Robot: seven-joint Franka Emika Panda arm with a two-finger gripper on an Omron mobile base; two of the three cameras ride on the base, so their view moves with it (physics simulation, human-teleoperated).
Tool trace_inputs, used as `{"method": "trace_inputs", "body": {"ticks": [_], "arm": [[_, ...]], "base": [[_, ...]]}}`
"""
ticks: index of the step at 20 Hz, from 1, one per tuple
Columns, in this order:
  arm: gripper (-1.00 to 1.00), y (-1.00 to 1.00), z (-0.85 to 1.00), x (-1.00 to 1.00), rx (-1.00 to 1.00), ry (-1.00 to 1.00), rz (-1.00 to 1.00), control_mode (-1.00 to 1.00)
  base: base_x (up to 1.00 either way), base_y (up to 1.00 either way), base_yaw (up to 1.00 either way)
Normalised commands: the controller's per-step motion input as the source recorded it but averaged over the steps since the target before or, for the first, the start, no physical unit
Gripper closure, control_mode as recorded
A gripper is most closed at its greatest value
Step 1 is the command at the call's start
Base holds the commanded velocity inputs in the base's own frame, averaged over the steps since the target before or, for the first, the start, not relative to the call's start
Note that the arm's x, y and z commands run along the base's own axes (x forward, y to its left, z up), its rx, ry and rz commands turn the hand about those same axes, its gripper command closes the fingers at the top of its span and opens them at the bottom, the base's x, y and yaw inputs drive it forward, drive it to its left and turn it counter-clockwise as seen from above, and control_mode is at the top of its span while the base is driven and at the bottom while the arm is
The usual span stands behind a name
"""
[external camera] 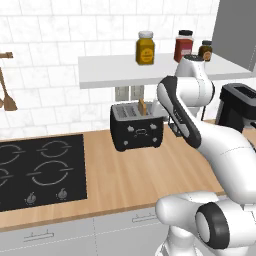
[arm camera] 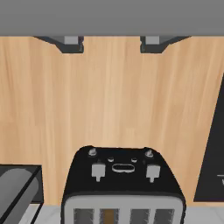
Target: Start the toaster. Once the lever pops up, take the bread to the plate on the dining counter.
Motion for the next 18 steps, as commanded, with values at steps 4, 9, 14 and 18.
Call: {"method": "trace_inputs", "body": {"ticks": [4, 9, 14, 18], "arm": [[-1.00, 0.04, 0.00, -0.12, 0.00, -0.05, 0.00, -1.00], [-1.00, 0.02, 0.00, -0.17, 0.00, -0.11, 0.00, -1.00], [1.00, 0.04, 0.00, -0.04, 0.00, -0.08, 0.00, -1.00], [1.00, 0.09, 0.00, 0.37, 0.00, -0.21, 0.00, -1.00]], "base": [[0.00, 0.00, 0.00], [0.00, 0.00, 0.00], [0.00, 0.00, 0.00], [0.00, 0.00, 0.00]]}}
